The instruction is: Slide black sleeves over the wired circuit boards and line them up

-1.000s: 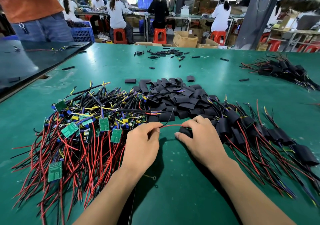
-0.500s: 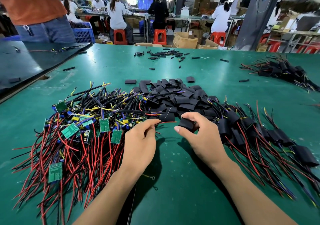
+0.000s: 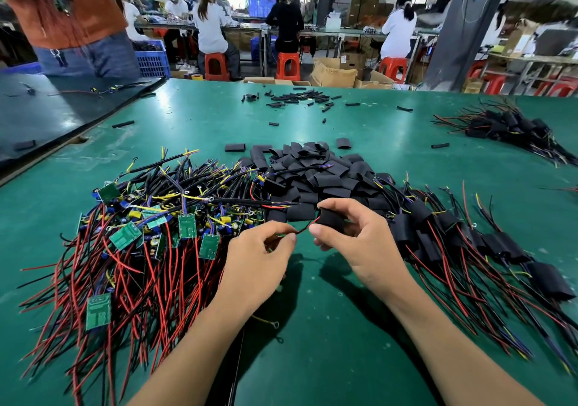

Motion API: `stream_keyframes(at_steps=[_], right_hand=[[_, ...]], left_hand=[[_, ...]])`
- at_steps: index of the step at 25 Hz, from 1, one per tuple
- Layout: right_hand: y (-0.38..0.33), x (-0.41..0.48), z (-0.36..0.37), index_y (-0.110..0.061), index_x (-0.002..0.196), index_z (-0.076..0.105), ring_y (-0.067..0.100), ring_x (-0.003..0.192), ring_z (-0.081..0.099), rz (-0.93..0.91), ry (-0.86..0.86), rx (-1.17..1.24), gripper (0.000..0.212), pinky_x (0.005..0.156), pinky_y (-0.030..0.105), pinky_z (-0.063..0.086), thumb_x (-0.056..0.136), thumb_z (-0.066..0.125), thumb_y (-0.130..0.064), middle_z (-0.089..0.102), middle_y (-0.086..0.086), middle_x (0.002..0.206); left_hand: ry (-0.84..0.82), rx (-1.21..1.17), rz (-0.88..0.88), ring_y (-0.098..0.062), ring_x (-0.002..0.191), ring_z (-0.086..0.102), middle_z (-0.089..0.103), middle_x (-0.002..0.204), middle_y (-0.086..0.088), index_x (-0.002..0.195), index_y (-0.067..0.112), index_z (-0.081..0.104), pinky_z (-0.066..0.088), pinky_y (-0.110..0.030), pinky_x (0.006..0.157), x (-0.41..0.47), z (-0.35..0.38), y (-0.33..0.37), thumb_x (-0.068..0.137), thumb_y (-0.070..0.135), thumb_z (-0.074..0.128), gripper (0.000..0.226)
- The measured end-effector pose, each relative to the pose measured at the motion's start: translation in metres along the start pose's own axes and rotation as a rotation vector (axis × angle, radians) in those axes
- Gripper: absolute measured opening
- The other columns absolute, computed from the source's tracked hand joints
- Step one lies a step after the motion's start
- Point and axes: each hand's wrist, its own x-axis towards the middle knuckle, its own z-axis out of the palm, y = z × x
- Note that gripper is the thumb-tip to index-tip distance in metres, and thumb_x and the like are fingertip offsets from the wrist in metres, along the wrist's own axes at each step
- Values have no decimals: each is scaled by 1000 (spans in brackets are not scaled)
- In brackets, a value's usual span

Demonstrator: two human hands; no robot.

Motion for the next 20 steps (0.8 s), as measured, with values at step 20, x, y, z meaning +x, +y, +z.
stream_keyframes(at_steps=[20], right_hand=[[-3,0,-9,-40,101,72,2,72,63,60,-22,-280,33,70,18,50,69,80,-46,73,-16,88]], left_hand=[[173,169,290,0,86,61,67,82,17,90,17,79,42,-4,75,2,2,-8,84,8,76,12]])
